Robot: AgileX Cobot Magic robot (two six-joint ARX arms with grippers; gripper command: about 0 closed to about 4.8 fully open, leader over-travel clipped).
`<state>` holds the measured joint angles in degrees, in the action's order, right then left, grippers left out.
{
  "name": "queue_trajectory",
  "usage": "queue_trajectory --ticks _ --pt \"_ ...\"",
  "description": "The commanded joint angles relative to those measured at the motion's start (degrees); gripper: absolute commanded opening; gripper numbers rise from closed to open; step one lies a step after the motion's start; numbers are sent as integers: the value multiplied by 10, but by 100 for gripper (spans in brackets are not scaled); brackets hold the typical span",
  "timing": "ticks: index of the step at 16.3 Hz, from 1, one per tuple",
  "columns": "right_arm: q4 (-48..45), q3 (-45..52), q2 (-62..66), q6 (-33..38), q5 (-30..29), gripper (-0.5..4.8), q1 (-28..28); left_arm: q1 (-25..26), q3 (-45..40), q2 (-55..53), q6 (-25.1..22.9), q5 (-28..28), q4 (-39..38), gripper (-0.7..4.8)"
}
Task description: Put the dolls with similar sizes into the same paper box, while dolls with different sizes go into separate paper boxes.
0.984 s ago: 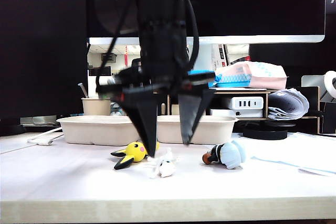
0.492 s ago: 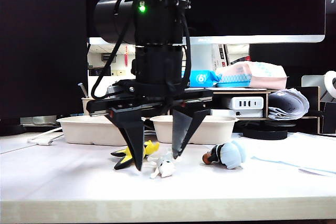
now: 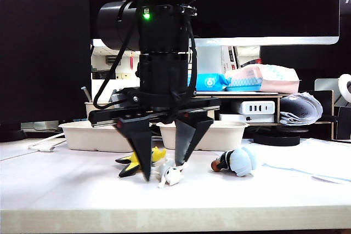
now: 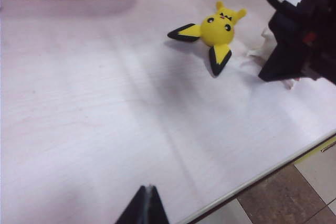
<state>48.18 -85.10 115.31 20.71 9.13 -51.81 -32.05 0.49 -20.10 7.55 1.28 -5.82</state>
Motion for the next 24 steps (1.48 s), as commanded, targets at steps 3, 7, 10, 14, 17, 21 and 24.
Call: queue_trajectory --ticks 3,7,10,14,17,21,24 --pt "1 -2 -1 2 4 158 -1 -28 0 13 2 0 3 -5" --pt "2 -2 3 2 4 130 0 -41 1 46 2 0 4 -5" --pt "2 -2 5 2 4 70 0 -41 0 46 2 0 3 -5" --pt "-7 -3 4 2 4 8 1 -42 0 49 2 0 3 -5" --pt "-4 -3 -5 -4 4 8 3 -42 0 66 2 0 3 -5" --pt "-34 -7 -49 -30 41 8 11 -42 0 137 2 0 3 -5" --pt "-111 -11 -78 -47 53 7 61 -42 0 183 2 0 3 -5"
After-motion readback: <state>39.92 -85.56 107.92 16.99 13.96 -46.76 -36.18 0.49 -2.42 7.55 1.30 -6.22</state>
